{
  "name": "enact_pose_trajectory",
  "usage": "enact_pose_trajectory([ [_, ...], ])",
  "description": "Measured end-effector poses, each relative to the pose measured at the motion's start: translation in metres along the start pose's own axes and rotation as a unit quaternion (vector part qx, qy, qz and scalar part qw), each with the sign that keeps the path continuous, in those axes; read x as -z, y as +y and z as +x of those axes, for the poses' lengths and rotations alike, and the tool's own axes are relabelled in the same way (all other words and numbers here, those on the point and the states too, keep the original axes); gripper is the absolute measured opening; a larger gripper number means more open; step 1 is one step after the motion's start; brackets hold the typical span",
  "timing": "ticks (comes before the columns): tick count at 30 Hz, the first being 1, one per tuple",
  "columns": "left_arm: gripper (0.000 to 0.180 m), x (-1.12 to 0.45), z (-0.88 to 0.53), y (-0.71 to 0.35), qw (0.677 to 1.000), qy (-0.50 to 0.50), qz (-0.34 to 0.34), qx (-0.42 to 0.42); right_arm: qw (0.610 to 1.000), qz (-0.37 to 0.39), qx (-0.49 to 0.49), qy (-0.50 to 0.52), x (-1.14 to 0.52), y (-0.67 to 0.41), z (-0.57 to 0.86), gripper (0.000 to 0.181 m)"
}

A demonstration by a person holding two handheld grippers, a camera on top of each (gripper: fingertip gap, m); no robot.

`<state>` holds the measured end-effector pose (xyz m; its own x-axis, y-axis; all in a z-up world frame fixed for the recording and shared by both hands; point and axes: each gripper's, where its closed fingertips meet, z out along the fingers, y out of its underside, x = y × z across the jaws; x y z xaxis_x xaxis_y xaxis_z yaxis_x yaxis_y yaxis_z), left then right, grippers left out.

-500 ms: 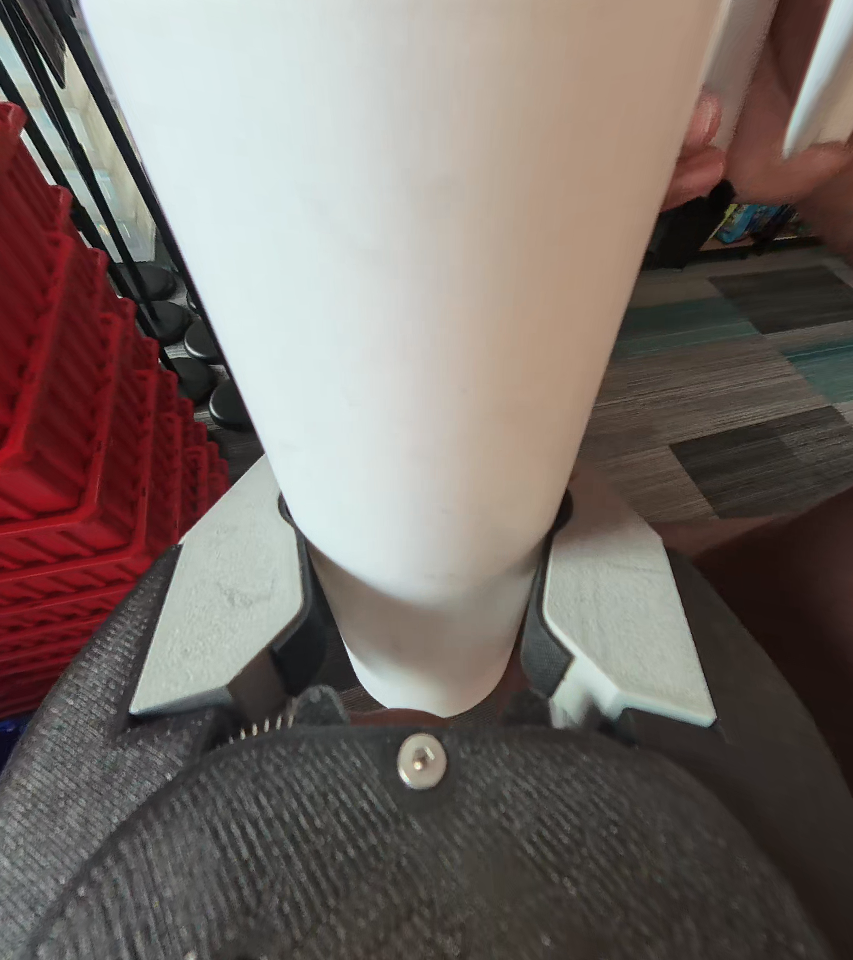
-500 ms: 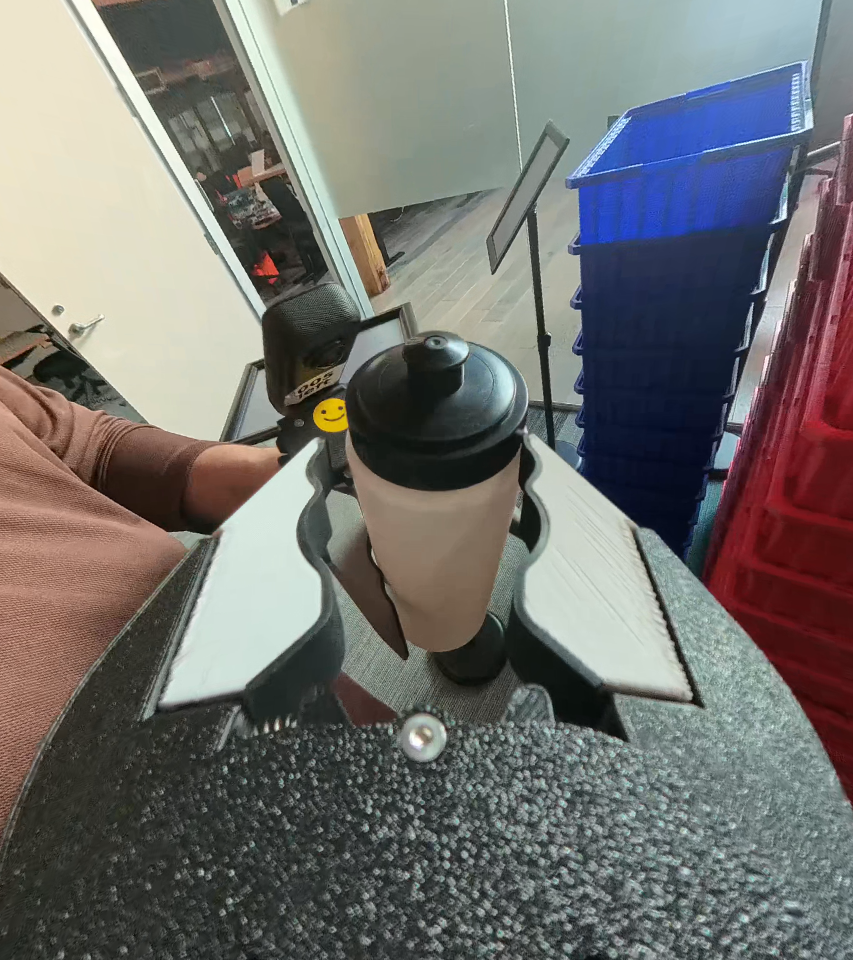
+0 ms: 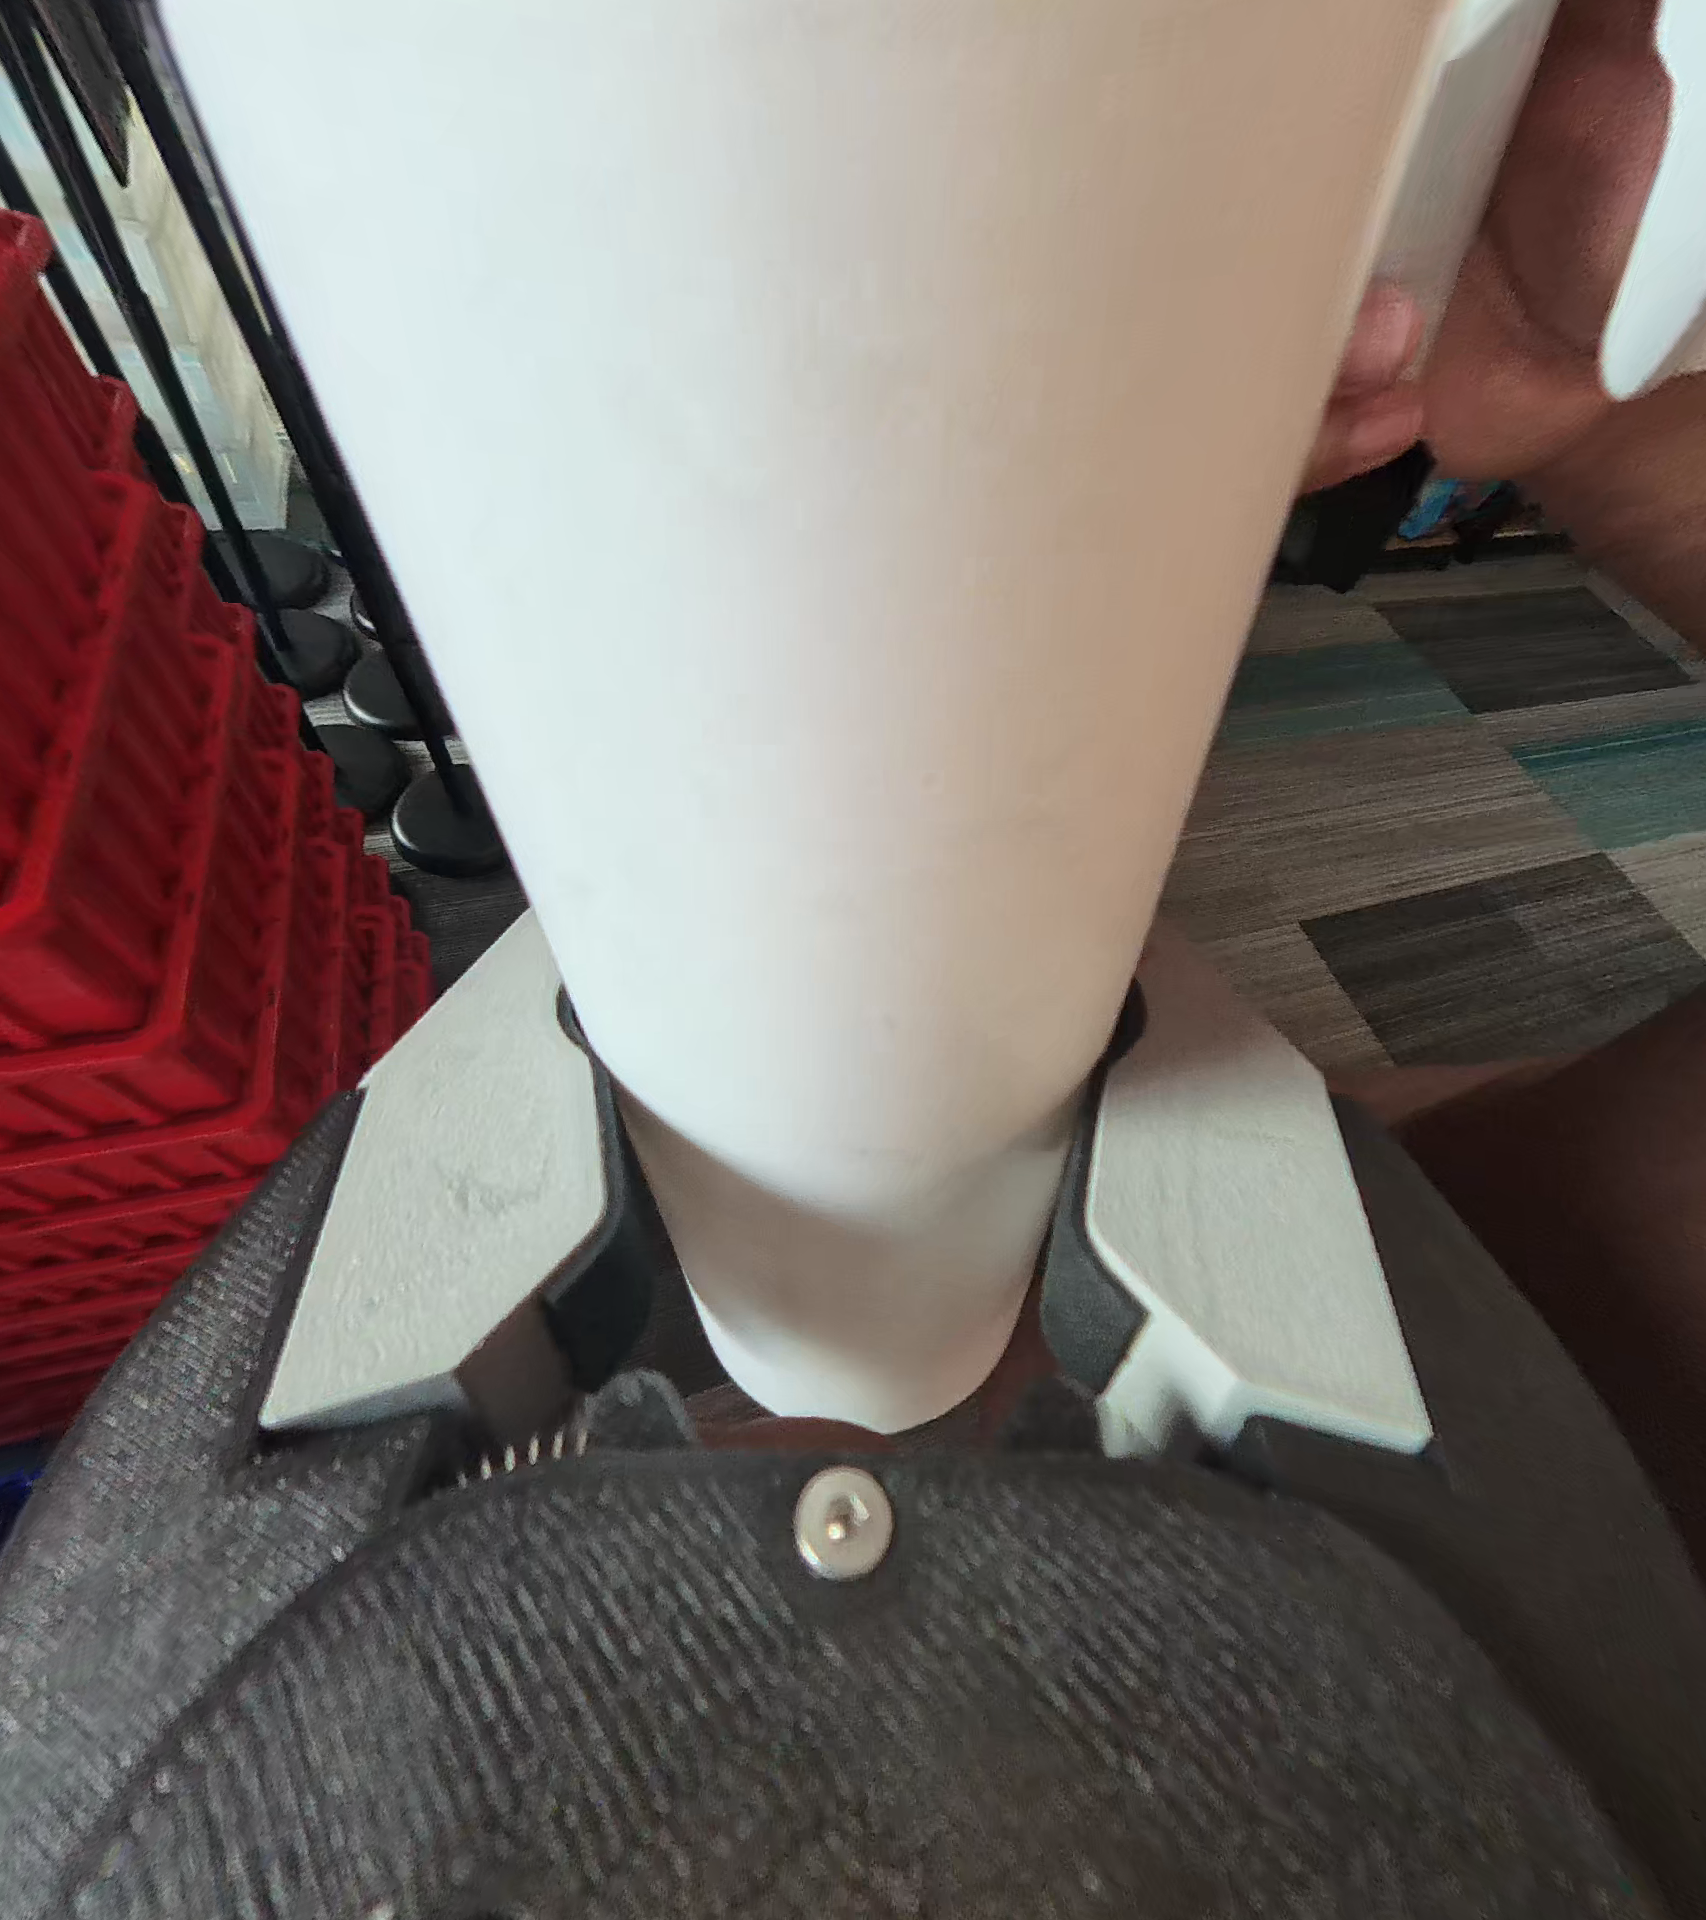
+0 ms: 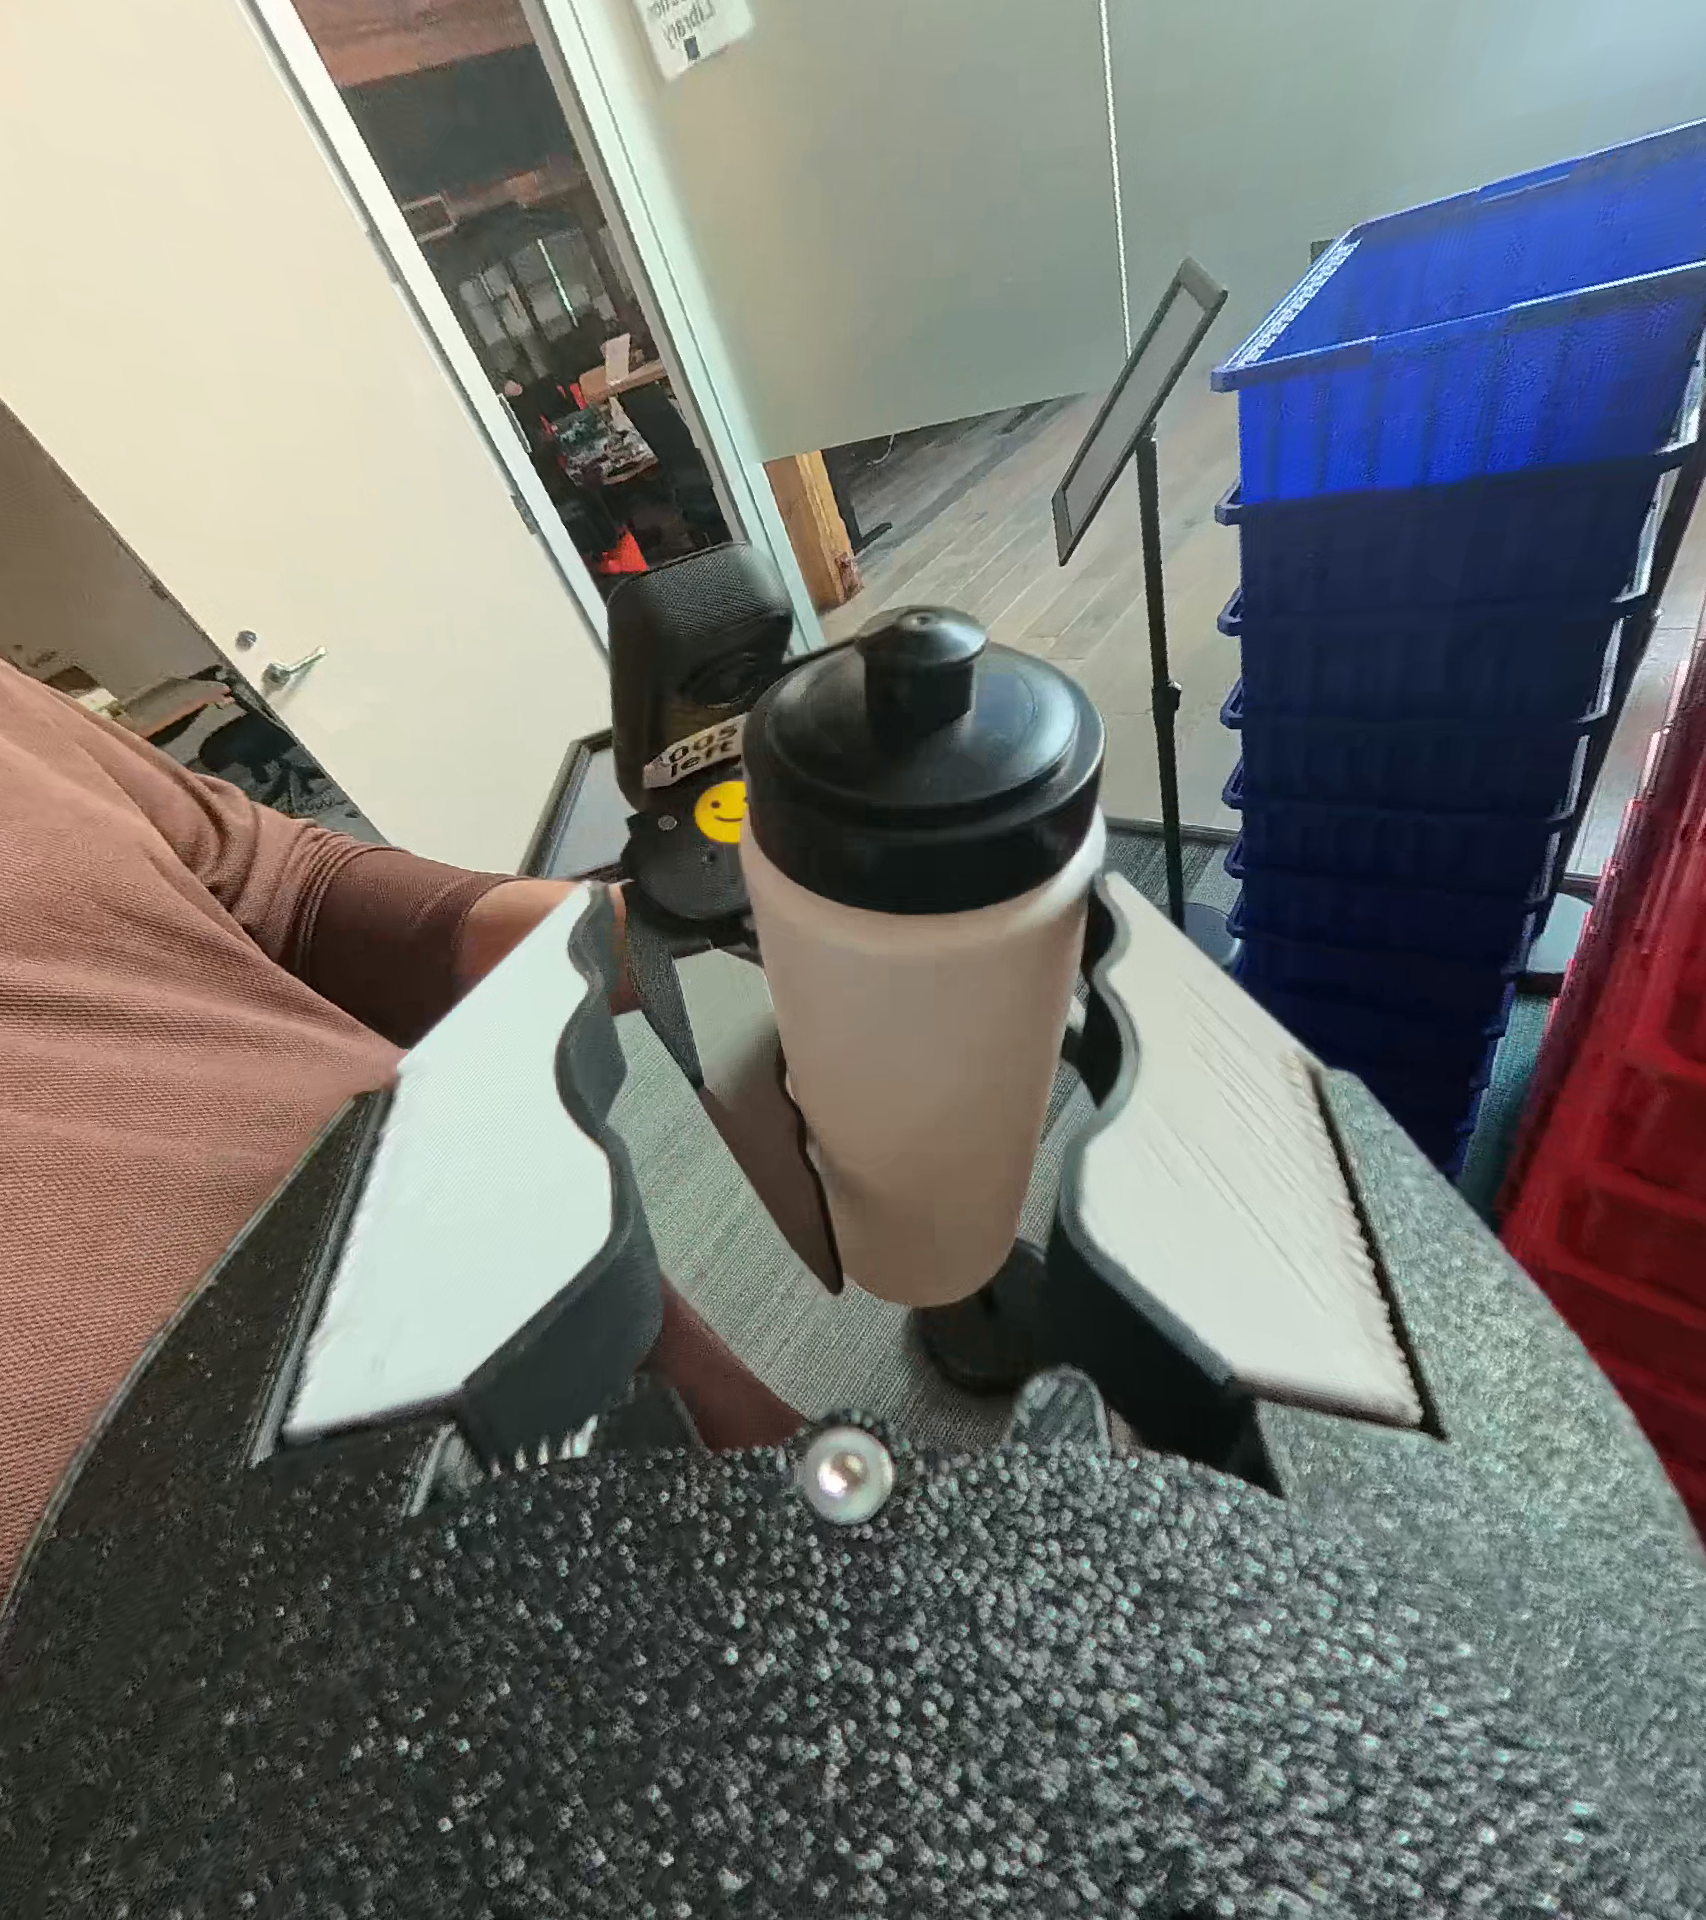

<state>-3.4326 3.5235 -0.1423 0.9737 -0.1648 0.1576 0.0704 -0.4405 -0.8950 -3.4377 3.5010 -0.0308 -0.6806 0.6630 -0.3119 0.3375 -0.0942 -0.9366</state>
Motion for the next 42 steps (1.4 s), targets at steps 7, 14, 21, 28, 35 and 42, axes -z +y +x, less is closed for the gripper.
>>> enact_pose_trajectory([
  [7,0.098,0.003,0.000,-0.006,0.998,0.039,0.020,0.048,1.000,0.019,0.005,0.015,0.012,-0.013,0.008,0.072],
  [14,0.098,-0.009,0.014,-0.007,0.998,0.055,-0.004,0.028,0.999,0.028,-0.021,-0.005,0.000,-0.016,0.015,0.082],
  [21,0.098,0.005,-0.017,-0.002,0.997,0.027,0.008,0.067,1.000,0.019,0.007,-0.013,0.004,-0.015,-0.003,0.063],
  [28,0.098,-0.006,0.012,-0.006,0.997,0.061,-0.002,0.047,0.997,0.027,-0.013,0.065,0.002,-0.022,0.030,0.087],
  [35,0.098,0.002,-0.022,0.007,0.996,0.006,-0.007,0.085,1.000,0.015,0.006,0.013,-0.005,-0.012,0.001,0.053],
  [42,0.098,-0.003,0.016,0.000,0.996,0.070,-0.002,0.056,0.996,0.026,-0.016,0.080,-0.002,-0.010,0.032,0.084],
])
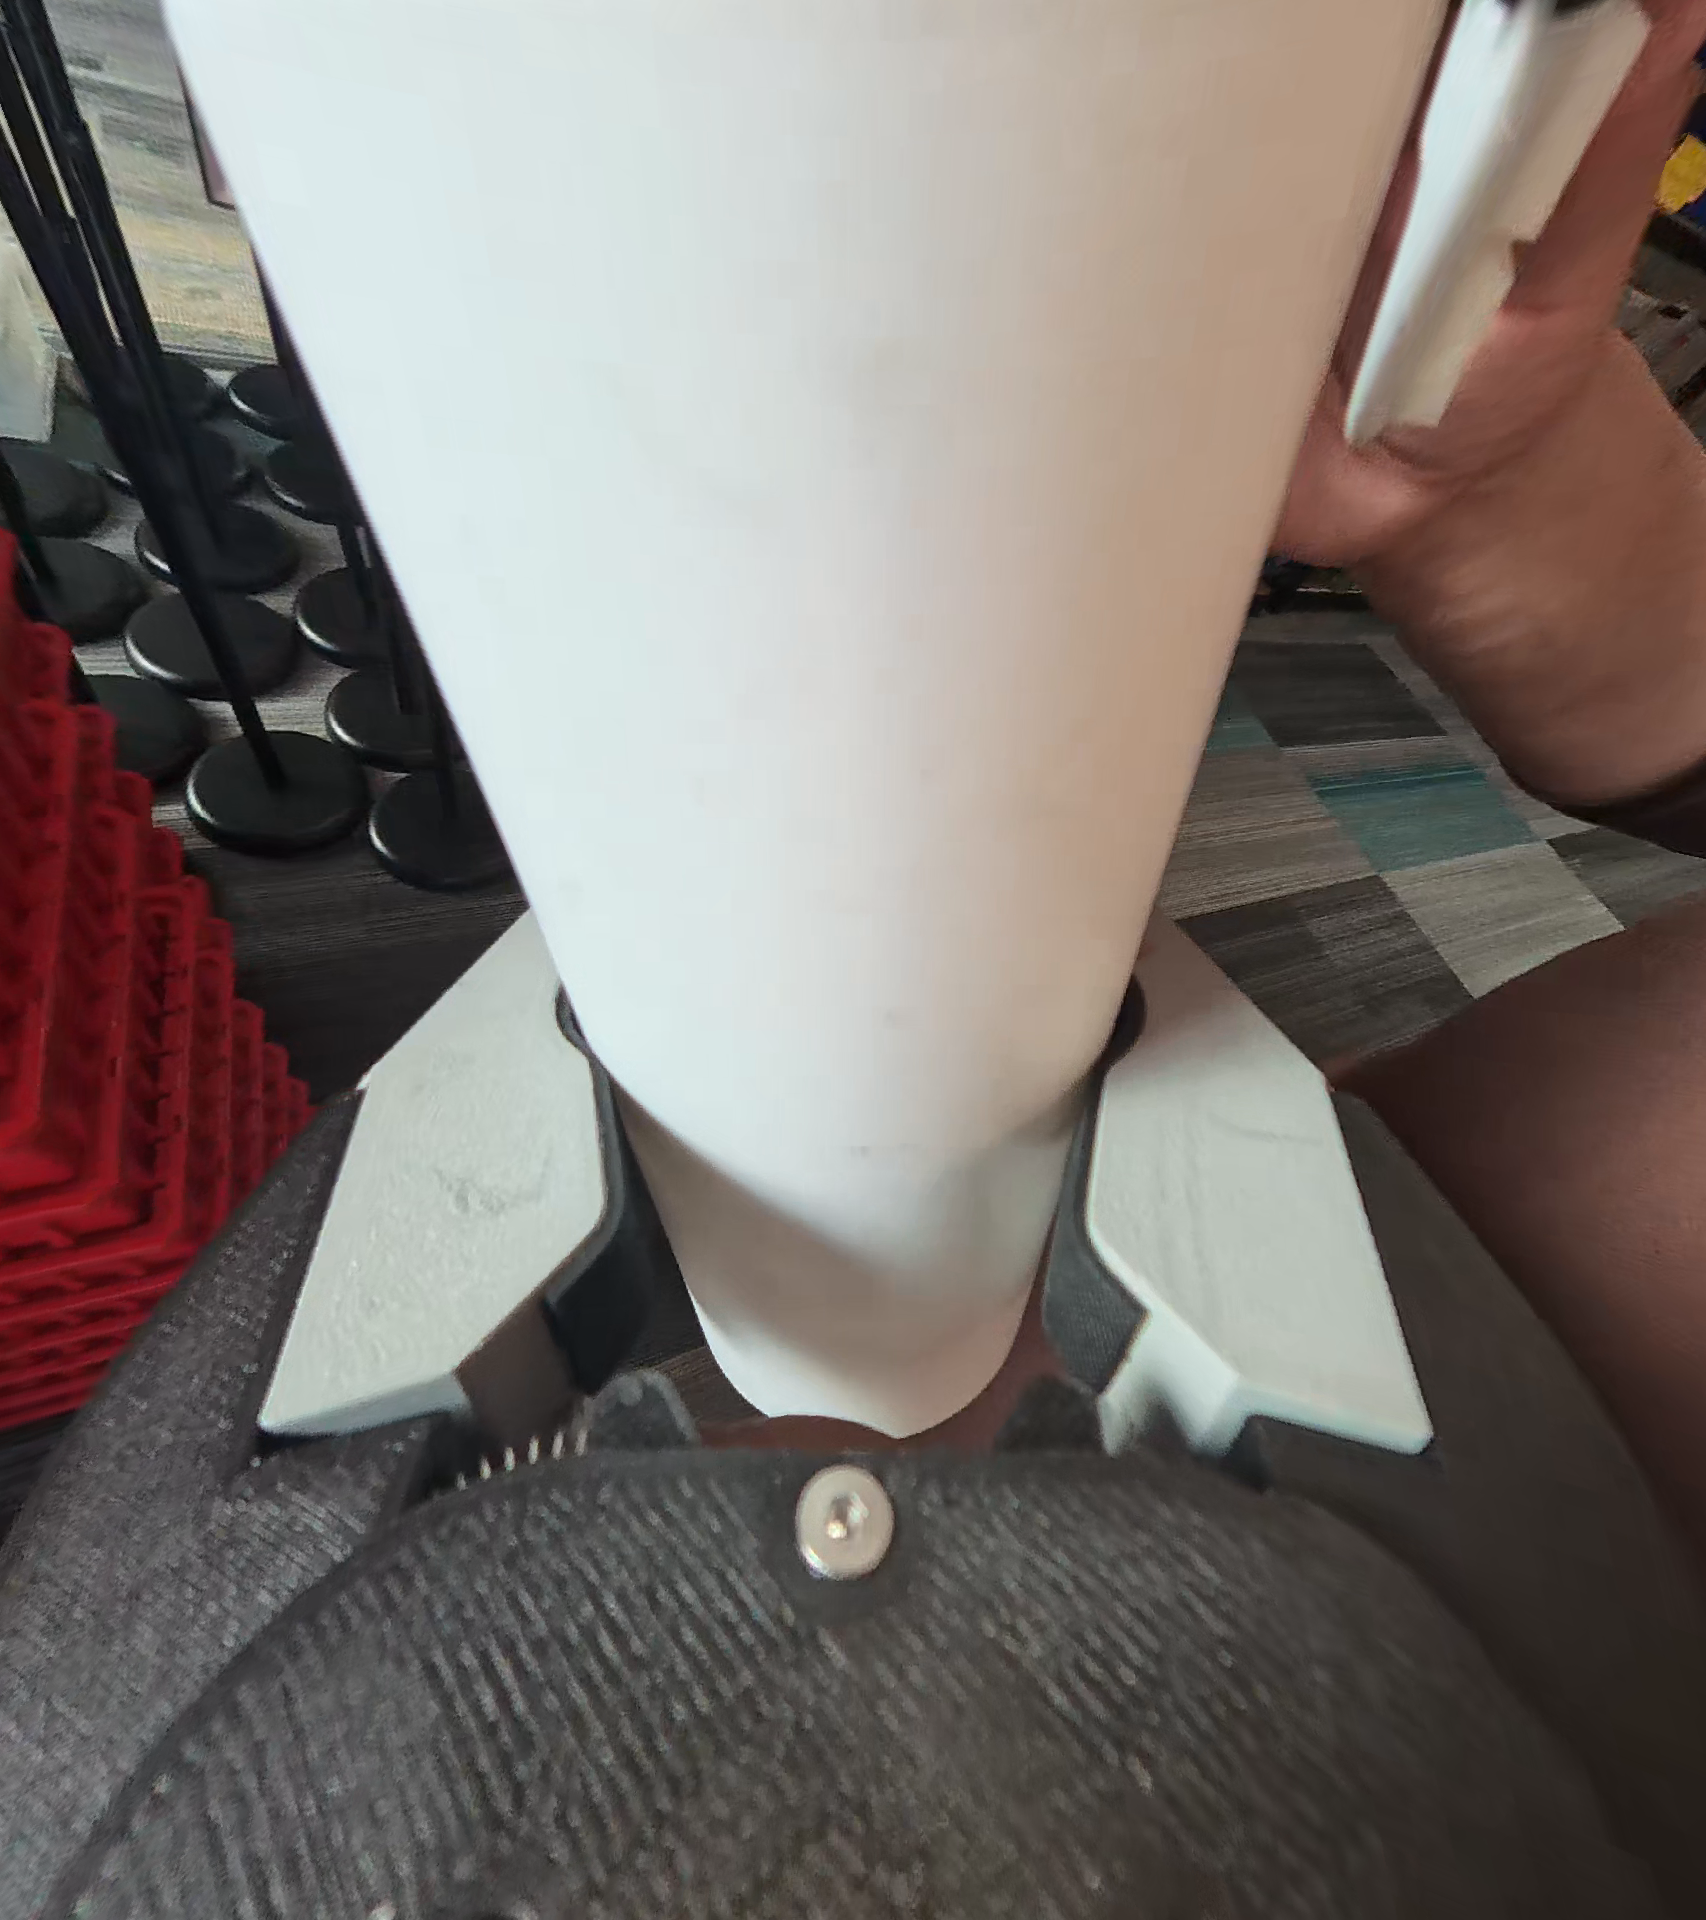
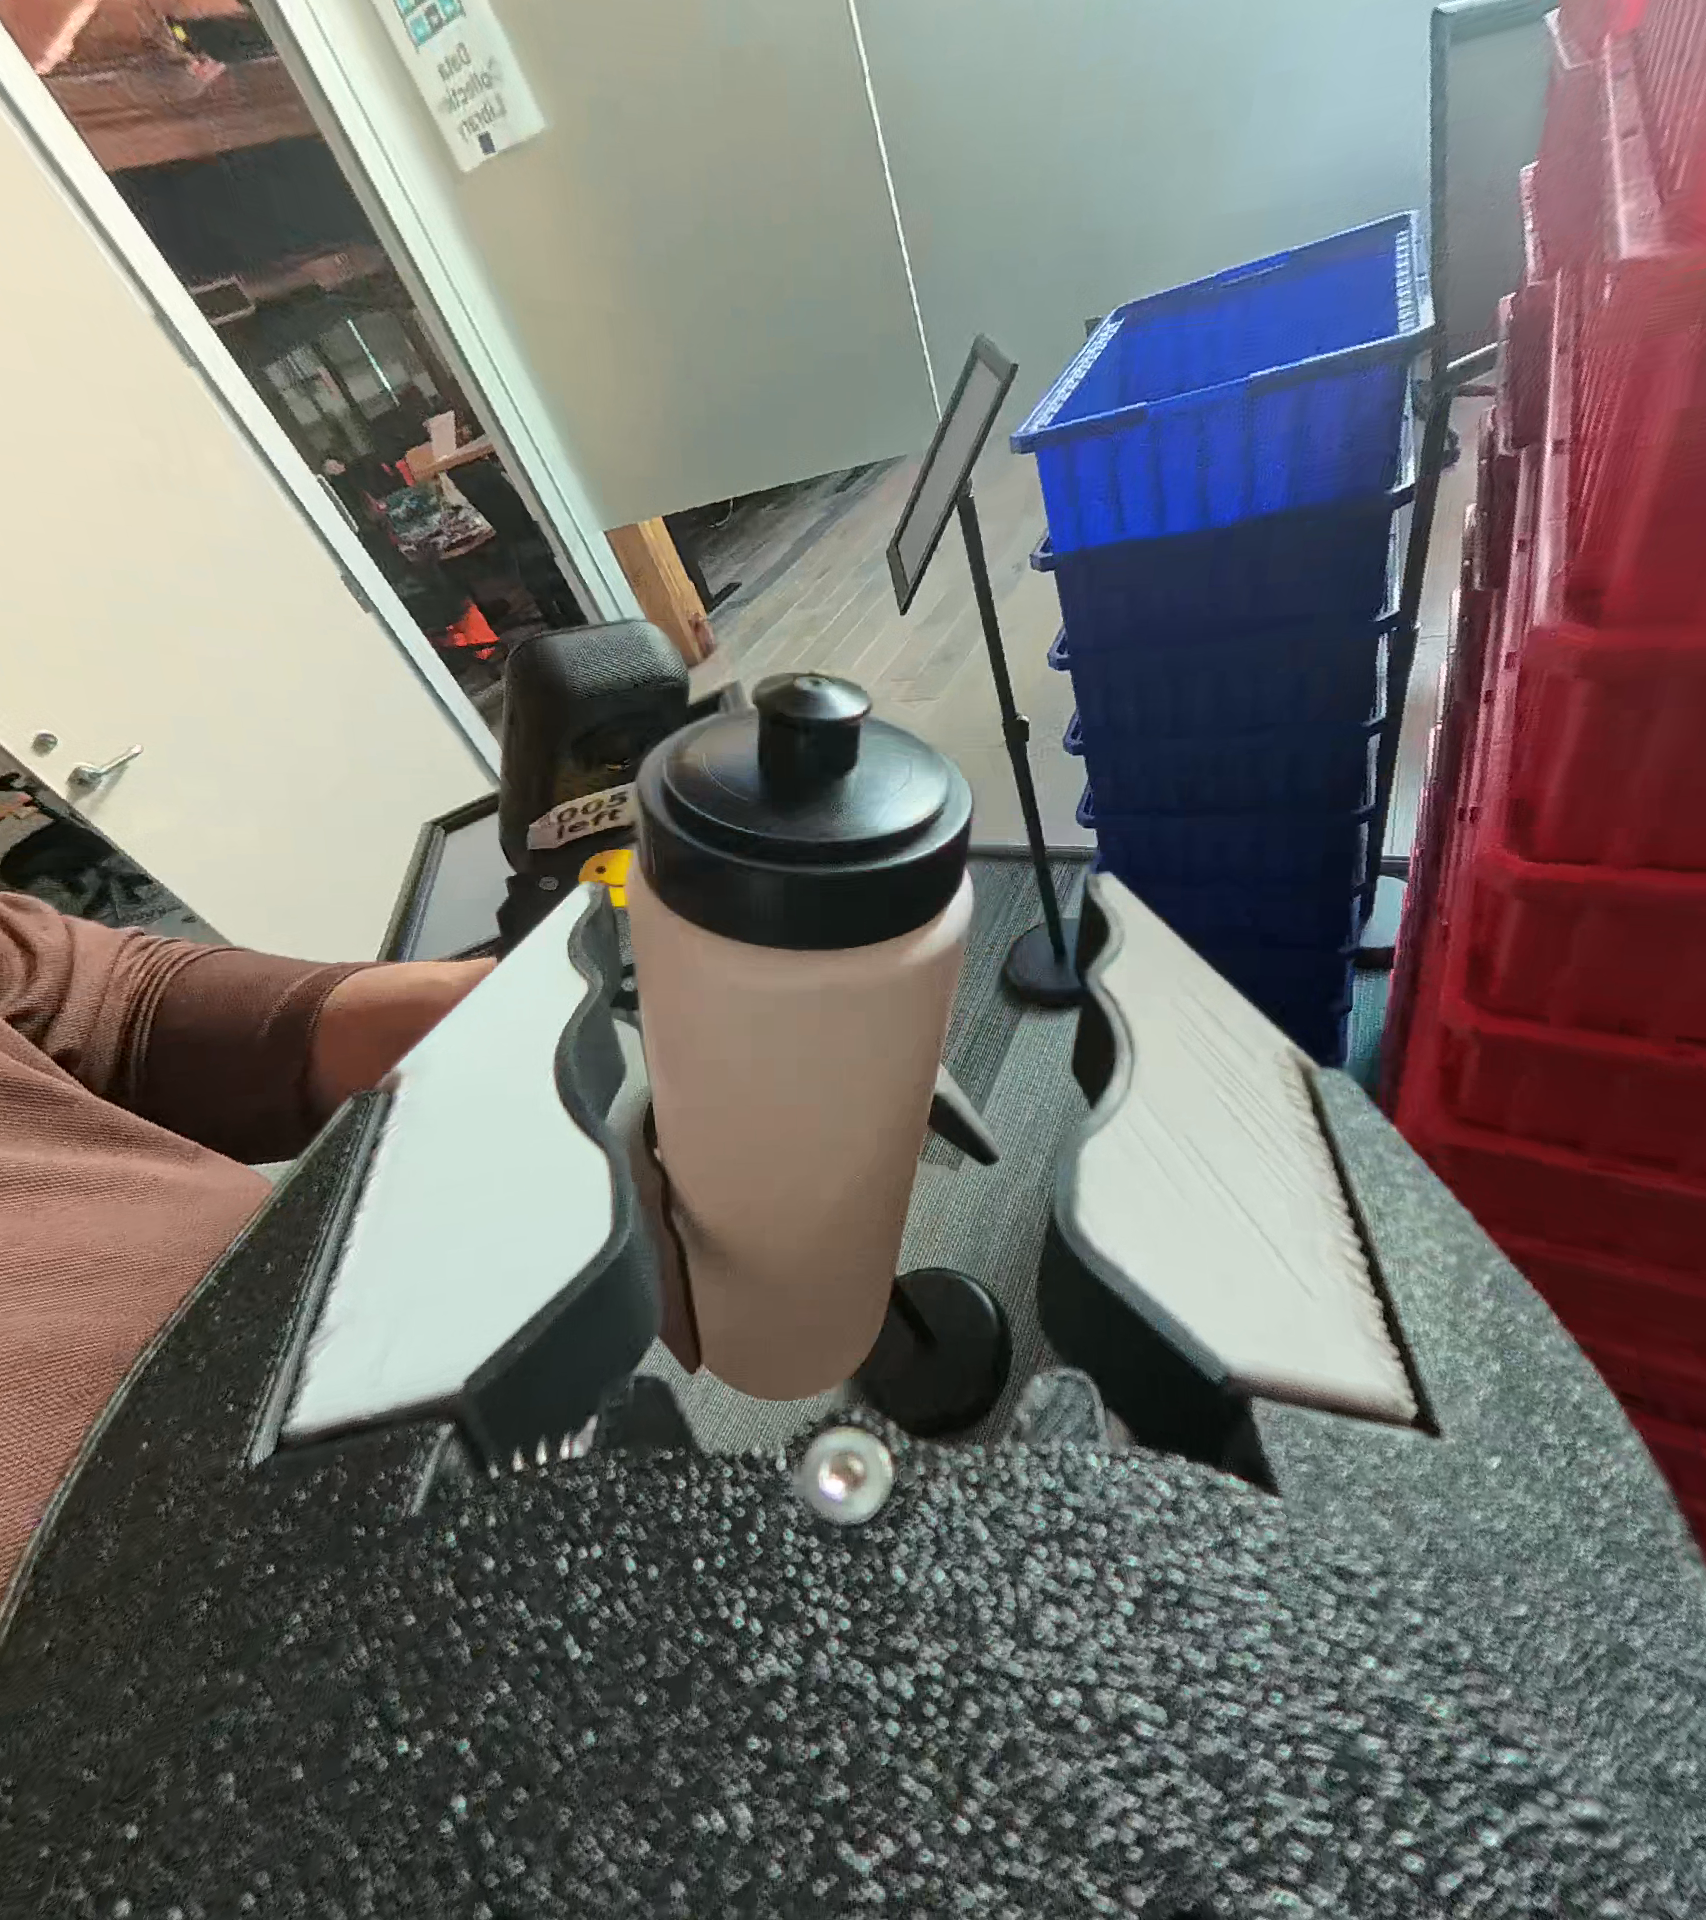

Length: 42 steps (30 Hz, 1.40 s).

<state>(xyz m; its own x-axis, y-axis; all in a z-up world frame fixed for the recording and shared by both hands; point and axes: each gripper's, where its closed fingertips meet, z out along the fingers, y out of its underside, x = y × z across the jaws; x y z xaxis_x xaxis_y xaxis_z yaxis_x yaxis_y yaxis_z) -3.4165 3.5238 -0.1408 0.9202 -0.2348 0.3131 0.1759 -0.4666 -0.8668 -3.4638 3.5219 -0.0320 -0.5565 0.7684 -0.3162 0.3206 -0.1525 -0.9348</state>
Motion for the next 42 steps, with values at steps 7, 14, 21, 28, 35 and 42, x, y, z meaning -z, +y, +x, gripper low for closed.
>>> enact_pose_trajectory([
  [7,0.098,0.008,-0.019,-0.003,0.999,-0.040,0.000,0.006,0.999,-0.007,0.034,-0.030,0.003,0.002,-0.021,0.072],
  [14,0.098,0.004,0.004,-0.003,1.000,0.013,0.000,-0.008,0.999,0.007,0.009,-0.046,0.006,-0.007,-0.008,0.081],
  [21,0.098,0.000,-0.020,0.008,0.997,-0.070,-0.028,-0.025,0.997,0.023,-0.035,-0.064,-0.010,-0.008,-0.004,0.065],
  [28,0.097,0.007,-0.051,0.019,0.987,-0.152,-0.048,-0.038,0.996,0.047,-0.020,0.072,-0.028,0.003,0.011,0.069],
  [35,0.098,-0.003,0.018,0.017,0.997,0.069,-0.041,-0.021,0.989,-0.013,-0.059,-0.133,-0.019,0.009,-0.020,0.083],
  [42,0.096,-0.006,-0.052,0.029,0.980,-0.171,-0.080,-0.066,0.997,0.030,-0.062,0.022,-0.028,0.021,0.015,0.074],
])
